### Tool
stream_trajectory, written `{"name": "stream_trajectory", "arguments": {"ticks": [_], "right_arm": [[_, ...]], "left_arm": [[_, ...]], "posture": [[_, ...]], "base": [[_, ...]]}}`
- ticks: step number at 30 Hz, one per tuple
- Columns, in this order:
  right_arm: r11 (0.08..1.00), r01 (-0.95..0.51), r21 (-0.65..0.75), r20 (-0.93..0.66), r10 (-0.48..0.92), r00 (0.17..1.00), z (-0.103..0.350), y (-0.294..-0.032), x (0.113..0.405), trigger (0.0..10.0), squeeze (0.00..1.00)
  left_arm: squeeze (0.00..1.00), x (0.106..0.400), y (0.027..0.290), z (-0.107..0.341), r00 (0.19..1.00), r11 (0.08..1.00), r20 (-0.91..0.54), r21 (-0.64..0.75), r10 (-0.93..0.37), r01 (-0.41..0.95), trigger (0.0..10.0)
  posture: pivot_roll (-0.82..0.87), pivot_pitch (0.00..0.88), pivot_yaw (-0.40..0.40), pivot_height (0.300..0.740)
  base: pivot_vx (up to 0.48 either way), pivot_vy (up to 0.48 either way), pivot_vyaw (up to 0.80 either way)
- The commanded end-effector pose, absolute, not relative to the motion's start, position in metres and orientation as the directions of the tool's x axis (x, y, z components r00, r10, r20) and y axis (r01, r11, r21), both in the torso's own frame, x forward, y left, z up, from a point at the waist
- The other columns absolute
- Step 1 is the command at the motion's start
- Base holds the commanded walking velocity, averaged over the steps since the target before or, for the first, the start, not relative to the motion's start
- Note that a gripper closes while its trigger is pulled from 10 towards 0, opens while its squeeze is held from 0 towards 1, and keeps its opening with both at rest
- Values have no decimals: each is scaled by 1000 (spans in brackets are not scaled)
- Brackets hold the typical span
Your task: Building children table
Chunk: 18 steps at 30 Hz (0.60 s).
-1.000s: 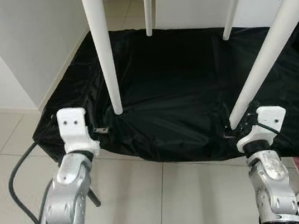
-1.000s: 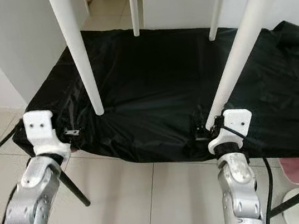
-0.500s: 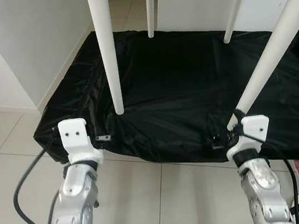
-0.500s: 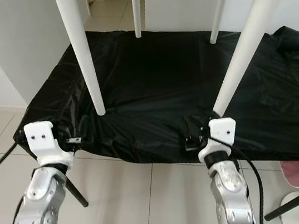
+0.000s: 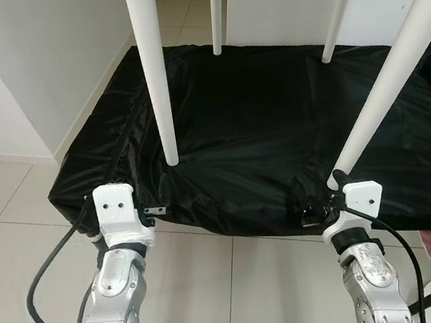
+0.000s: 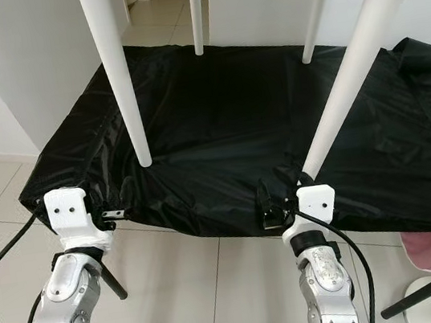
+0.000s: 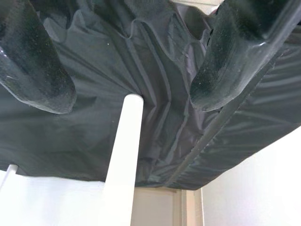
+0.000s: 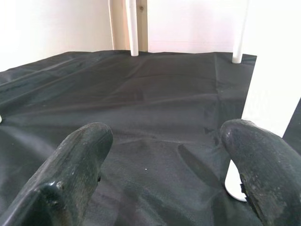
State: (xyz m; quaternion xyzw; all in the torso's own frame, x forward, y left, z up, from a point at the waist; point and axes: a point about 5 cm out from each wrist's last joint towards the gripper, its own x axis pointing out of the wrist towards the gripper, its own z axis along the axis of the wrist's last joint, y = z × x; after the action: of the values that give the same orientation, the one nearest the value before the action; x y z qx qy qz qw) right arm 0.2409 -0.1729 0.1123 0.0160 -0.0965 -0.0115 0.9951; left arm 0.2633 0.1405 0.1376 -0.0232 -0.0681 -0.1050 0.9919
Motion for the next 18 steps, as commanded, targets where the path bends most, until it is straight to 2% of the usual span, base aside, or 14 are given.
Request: {"name": "stream_trajectory", "arguments": {"ticks": [1, 14, 17, 18], "right_arm": [[999, 30, 32, 177, -35, 984, 107, -173, 239, 10000, 0], [999, 15, 46, 169, -22, 985, 103, -167, 239, 10000, 0], [997, -65, 49, 149, 57, 987, 100, -163, 239, 10000, 0], [979, -198, 48, 128, 191, 973, 96, -155, 238, 10000, 0]], "left_arm": [[0, 262, 137, 135, 956, 964, 138, -16, -260, 265, 10000], [0, 258, 134, 131, 951, 959, 134, -2, -279, 282, 10000], [0, 256, 130, 128, 937, 945, 128, 15, -326, 327, 10000], [0, 252, 124, 122, 898, 905, 111, 43, -426, 424, 10000]], "posture": [[11, 11, -50, 740], [12, 16, -53, 740], [11, 19, -54, 740], [13, 18, -58, 740]], "base": [[0, 0, 0], [0, 0, 0], [0, 0, 0], [0, 0, 0]]}}
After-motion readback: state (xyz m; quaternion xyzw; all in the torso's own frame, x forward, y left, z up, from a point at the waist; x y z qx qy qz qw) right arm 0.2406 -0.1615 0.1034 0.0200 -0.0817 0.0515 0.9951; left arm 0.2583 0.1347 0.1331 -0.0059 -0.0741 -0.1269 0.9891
